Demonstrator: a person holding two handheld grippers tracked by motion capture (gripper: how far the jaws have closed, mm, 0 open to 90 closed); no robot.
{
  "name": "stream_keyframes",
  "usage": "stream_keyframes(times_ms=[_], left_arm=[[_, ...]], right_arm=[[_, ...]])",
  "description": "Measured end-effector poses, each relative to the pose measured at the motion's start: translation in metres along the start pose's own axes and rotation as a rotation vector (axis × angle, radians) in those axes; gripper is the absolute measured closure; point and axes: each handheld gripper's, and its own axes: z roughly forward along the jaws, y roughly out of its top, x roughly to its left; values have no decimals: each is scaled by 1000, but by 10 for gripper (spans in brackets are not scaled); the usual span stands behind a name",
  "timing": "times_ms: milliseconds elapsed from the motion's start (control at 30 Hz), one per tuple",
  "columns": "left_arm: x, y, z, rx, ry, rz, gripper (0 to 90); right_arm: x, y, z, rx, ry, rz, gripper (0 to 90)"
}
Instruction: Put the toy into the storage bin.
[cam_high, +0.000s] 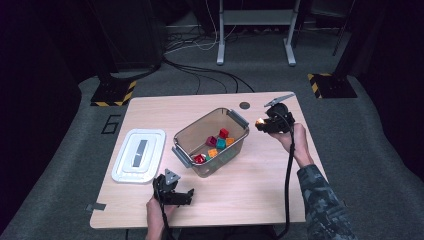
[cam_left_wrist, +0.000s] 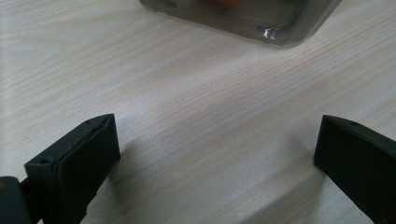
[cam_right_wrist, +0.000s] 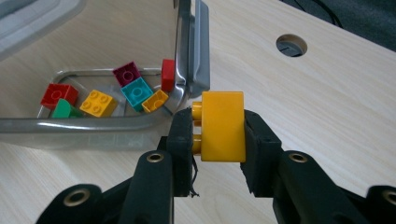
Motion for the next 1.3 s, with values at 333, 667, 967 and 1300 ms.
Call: stream_keyframes(times_ms=[333,667,967,1300], left_arm=[[0,0,0,-1,-2,0,0],[0,0,0,-5,0,-1,0],[0,0,0,-3,-1,1,0],[0,0,0,-4,-1,1,0]], right_arm=[[9,20,-3,-20,3,-23,677],[27,40,6,-21,37,-75,676],[49,51,22,0,68,-114,675],[60,55,34,24,86,-121,535]])
